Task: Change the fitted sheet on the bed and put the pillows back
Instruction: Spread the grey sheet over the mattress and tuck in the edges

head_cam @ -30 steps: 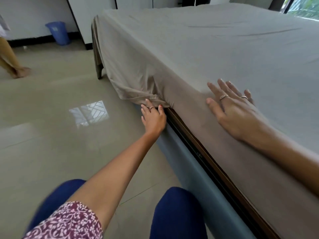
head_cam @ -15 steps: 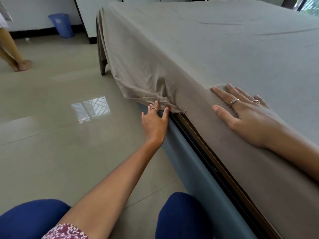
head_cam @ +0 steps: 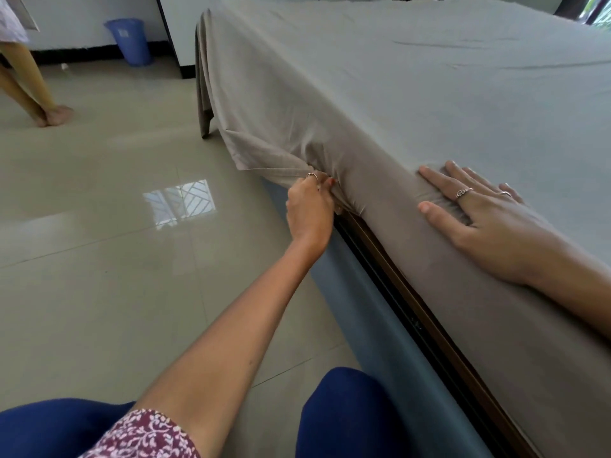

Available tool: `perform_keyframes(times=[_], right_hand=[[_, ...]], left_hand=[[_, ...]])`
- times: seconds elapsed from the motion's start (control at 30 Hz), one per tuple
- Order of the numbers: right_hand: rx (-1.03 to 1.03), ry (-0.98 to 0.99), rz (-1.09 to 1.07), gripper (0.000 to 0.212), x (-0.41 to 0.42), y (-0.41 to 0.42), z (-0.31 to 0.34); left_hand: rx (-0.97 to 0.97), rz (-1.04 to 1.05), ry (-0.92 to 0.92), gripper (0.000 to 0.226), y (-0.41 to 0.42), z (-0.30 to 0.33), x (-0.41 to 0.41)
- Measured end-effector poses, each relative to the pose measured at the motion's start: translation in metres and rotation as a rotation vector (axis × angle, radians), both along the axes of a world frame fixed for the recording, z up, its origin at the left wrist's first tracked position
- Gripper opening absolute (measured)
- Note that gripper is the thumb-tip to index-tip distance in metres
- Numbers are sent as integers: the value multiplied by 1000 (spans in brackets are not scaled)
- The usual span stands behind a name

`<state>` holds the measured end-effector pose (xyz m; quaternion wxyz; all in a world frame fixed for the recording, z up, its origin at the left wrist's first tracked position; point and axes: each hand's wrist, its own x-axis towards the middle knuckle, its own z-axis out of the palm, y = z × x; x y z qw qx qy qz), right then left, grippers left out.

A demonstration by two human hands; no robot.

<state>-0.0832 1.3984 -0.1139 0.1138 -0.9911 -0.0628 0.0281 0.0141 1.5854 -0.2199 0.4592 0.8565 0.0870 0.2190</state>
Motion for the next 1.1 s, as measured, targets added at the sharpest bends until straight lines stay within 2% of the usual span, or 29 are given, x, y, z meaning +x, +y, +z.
perform_keyframes(times=[0.13, 0.27, 0.37, 0.53, 0.6, 0.67, 0.8, 0.87, 0.93, 1.03, 1.1], right_hand=[[7, -2, 5, 73, 0, -1, -1], [12, -10, 6, 73, 1, -1, -2], [13, -8, 6, 73, 1, -1, -3], [7, -15, 6, 69, 1, -1, -2], [5, -17, 8, 69, 0, -1, -2], [5, -21, 9, 70, 1, 0, -2], [3, -27, 8, 75, 2, 0, -4], [1, -39, 8, 73, 2, 1, -4], [4, -46, 7, 69, 1, 2, -4], [6, -49, -3, 71, 2, 4, -5], [10, -56, -5, 72, 2, 4, -6]], left_hand=[[-309, 34, 129, 21, -5, 2, -1], [-419, 54, 70, 18, -9, 9, -4], [-337, -37, 23, 21, -8, 8, -5], [-73, -225, -62, 23, 10, -8, -11], [-110, -211, -38, 22, 10, -9, -10], [-239, -189, 30, 23, 6, -9, -6], [-371, -200, 163, 52, 7, -14, 7], [-382, -206, 217, 64, 10, -17, 15], [-373, -197, 231, 66, 9, -19, 19], [-344, -170, 195, 64, 9, -21, 25], [-247, -173, 136, 55, 16, -19, 27]])
